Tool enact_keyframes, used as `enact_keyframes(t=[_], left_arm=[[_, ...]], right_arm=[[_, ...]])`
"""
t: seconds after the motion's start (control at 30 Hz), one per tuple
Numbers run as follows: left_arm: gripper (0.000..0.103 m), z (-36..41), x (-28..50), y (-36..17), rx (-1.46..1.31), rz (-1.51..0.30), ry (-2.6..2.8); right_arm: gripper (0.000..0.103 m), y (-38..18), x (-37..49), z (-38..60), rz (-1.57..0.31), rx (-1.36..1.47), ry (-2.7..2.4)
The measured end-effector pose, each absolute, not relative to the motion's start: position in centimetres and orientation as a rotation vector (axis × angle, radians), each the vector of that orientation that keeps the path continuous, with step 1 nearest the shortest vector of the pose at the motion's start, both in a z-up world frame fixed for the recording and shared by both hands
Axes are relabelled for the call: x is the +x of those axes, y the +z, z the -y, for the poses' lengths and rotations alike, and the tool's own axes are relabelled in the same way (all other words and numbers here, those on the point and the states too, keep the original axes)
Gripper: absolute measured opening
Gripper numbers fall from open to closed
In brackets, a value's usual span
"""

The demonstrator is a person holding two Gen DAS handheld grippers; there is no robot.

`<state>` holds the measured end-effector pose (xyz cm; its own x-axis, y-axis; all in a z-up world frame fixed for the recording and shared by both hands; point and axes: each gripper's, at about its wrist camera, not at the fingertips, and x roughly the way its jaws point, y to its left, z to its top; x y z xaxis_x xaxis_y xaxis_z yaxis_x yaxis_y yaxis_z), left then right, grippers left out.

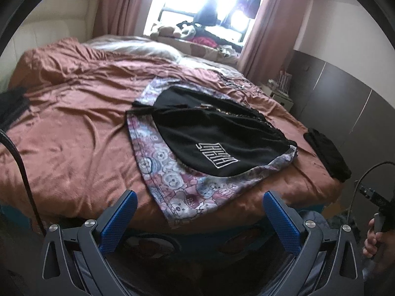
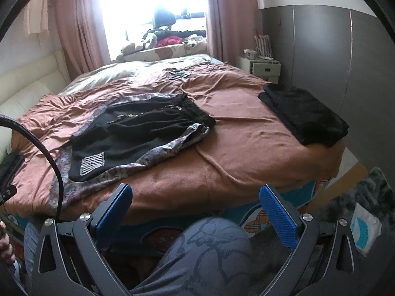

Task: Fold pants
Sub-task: 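Reach both tools to the black pants and grasp the waistband and hem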

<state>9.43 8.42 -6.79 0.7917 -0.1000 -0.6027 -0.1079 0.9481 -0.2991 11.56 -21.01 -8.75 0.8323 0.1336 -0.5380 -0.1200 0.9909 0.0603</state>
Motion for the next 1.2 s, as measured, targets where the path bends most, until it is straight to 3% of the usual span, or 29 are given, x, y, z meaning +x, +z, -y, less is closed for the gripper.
enact_keyframes(t=[0.27,0.8,0.97,1.03,1.2], left_arm=[[0.096,-10.0,11.5,-10.9,-0.439,-0.769,-0.031],[0.094,-9.5,14.9,-17.5,-0.585,-0.958,-0.147],[0.094,-8.6,15.7,-18.3,-0.634,-0.971,-0.211],[0.089,-8.4,15.7,-18.2,-0.64,-0.967,-0.226],[0.086,-8.9,14.6,-15.7,-0.633,-0.859,-0.215]], right_arm=[[0.103,-9.9,14.2,20.3,-0.634,0.023,0.148],[0.103,-11.4,16.9,19.9,-0.714,0.03,0.146],[0.103,-11.1,16.6,20.0,-0.698,0.026,0.147],[0.103,-11.2,16.6,20.0,-0.696,0.029,0.143],[0.103,-11.3,16.6,20.2,-0.695,0.051,0.149]])
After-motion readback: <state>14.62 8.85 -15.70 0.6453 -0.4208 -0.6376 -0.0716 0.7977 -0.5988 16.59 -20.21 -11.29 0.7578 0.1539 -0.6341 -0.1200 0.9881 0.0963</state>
